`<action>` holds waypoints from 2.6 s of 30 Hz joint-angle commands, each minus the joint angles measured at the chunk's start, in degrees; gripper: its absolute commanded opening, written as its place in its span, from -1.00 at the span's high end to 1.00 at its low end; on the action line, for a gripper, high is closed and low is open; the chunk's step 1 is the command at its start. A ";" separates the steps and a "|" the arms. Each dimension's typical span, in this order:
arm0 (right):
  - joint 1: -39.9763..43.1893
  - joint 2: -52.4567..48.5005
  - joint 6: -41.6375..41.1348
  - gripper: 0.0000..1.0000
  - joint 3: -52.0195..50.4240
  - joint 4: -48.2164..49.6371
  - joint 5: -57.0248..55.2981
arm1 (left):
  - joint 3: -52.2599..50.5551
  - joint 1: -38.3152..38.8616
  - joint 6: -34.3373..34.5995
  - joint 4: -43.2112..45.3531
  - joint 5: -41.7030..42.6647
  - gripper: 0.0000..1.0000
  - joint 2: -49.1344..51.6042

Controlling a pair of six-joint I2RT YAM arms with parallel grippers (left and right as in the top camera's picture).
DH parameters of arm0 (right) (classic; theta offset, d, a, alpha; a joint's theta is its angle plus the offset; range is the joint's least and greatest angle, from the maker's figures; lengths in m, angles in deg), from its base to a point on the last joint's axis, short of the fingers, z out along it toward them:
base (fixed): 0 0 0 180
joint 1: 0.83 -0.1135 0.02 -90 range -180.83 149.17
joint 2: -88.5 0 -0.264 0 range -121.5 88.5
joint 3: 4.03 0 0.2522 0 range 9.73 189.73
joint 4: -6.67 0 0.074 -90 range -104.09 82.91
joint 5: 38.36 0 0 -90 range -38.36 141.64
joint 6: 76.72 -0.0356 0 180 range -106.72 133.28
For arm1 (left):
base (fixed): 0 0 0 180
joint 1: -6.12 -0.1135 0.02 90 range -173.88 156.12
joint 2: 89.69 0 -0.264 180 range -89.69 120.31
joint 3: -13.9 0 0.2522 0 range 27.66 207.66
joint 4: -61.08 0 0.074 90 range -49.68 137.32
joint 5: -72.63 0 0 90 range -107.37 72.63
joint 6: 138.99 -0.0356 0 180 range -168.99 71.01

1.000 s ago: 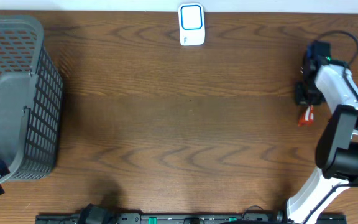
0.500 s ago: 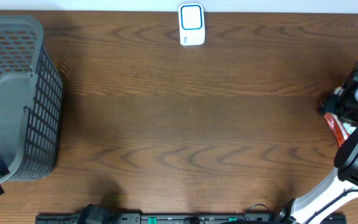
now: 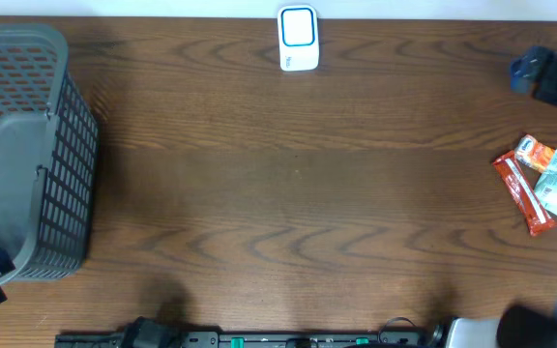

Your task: Scan the item barcode

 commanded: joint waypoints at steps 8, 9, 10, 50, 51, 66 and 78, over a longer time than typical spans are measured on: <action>0.13 29.83 -0.94 -0.98 1.01 -0.72 4.28 | -0.04 -0.09 0.46 0.04 -0.50 -0.96 -0.39; 0.13 32.54 -0.94 -0.98 1.01 -0.72 4.28 | -0.04 -0.09 0.46 0.04 -0.48 -0.96 -0.39; 0.13 34.82 -0.94 -0.99 1.01 -0.72 4.28 | -0.04 -0.09 0.46 0.04 -0.50 -0.96 -0.39; -25.83 85.64 3.78 -0.98 -31.61 0.00 -10.73 | -0.04 -0.09 0.46 0.04 -0.50 -0.97 -0.39; -25.88 85.85 3.76 -0.99 -34.12 2.60 -10.73 | -0.04 -0.09 0.46 0.04 -0.50 -0.97 -0.39; -26.51 85.92 3.78 -0.98 -78.86 52.17 -10.78 | -0.04 -0.09 0.46 0.04 -0.50 -0.97 -0.39; -26.45 85.96 3.74 -0.99 -98.97 71.63 -14.25 | -0.04 -0.09 0.46 0.04 -0.50 -0.97 -0.39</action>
